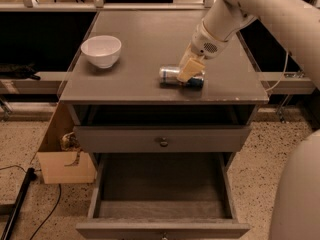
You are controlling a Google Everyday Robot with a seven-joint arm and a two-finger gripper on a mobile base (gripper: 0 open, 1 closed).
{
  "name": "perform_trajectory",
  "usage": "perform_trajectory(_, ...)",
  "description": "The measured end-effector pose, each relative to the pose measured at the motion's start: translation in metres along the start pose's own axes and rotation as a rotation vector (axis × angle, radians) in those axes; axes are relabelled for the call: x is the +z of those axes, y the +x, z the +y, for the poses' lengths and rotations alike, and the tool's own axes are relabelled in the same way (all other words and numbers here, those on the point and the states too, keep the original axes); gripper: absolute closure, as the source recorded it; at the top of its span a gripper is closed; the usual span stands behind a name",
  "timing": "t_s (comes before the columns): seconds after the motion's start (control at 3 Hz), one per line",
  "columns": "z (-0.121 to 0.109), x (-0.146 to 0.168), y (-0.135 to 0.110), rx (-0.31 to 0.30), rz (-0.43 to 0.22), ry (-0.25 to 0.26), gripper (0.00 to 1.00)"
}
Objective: Place redbull can into middle drawer
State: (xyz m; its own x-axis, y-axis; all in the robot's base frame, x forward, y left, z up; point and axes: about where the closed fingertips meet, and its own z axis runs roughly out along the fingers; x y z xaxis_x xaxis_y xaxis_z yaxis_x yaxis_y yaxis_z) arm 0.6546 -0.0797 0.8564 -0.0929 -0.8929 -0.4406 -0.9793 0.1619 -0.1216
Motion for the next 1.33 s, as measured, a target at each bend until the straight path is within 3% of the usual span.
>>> perform_trajectory(0.33,0.000,0.000,0.000,0.000,0.000,0.000,0.96)
perform_trajectory(1.0,0.004,-0.007,-0.001,-0.008,0.007,0.001,1.00)
perform_trajectory(1.33,0.013,-0.032,0.002,-0.016,0.017,0.017,1.00)
